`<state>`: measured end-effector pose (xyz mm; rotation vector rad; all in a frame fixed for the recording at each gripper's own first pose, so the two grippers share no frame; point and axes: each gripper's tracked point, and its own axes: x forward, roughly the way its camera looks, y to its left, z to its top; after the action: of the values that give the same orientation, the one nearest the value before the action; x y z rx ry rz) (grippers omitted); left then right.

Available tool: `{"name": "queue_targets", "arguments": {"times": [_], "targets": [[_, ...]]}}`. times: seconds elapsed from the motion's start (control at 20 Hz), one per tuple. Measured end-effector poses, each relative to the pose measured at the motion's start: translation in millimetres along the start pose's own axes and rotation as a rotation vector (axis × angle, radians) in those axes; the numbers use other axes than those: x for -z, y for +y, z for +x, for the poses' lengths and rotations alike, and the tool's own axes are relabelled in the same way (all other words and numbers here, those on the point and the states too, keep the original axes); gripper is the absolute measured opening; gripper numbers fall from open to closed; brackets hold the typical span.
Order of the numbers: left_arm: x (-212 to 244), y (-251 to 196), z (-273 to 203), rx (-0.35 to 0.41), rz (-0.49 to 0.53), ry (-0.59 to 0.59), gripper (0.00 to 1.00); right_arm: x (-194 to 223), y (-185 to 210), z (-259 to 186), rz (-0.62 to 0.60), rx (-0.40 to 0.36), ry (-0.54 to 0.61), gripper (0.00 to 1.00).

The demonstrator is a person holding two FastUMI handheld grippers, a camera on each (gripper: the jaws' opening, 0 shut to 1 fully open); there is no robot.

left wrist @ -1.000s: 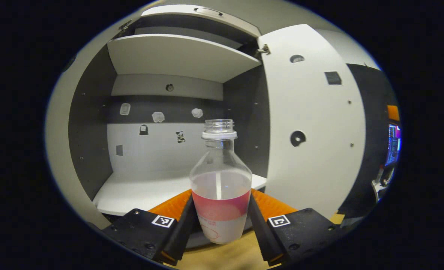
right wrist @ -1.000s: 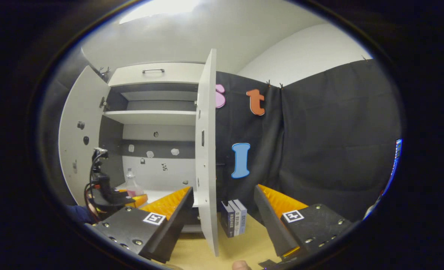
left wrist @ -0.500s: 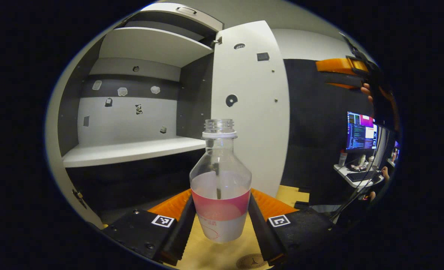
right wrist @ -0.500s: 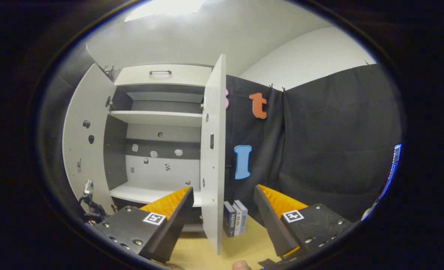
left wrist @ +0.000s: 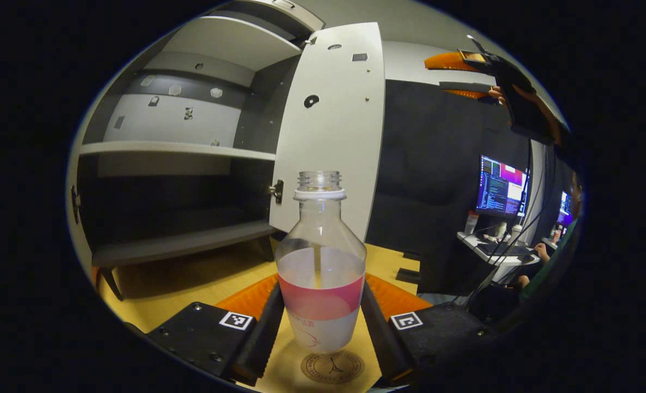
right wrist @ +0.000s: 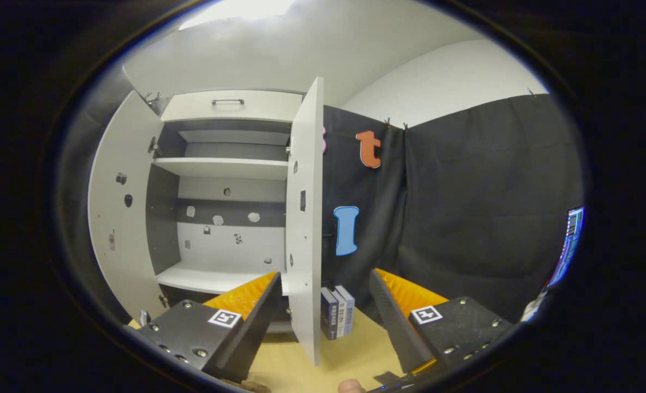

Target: Grasp the bottle in the cabinet with the left hand and place it on the coaster, then close the right door with the right hand and the left door with the left hand.

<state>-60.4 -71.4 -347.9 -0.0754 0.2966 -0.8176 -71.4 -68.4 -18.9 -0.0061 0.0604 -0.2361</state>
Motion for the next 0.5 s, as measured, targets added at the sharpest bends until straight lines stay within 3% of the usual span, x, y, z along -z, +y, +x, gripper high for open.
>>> {"name": "queue_targets", "arguments": {"times": [0.25,0.5], "targets": [[57,3,-3,0.022,0.006,0.140,0.77,1,2,-4,-0.021,0.011,0.008,0.97],[73,-8,-5,0.050,0.000,0.158,0.77,7,5,-2,-0.027,0.006,0.028,0.98]]}}
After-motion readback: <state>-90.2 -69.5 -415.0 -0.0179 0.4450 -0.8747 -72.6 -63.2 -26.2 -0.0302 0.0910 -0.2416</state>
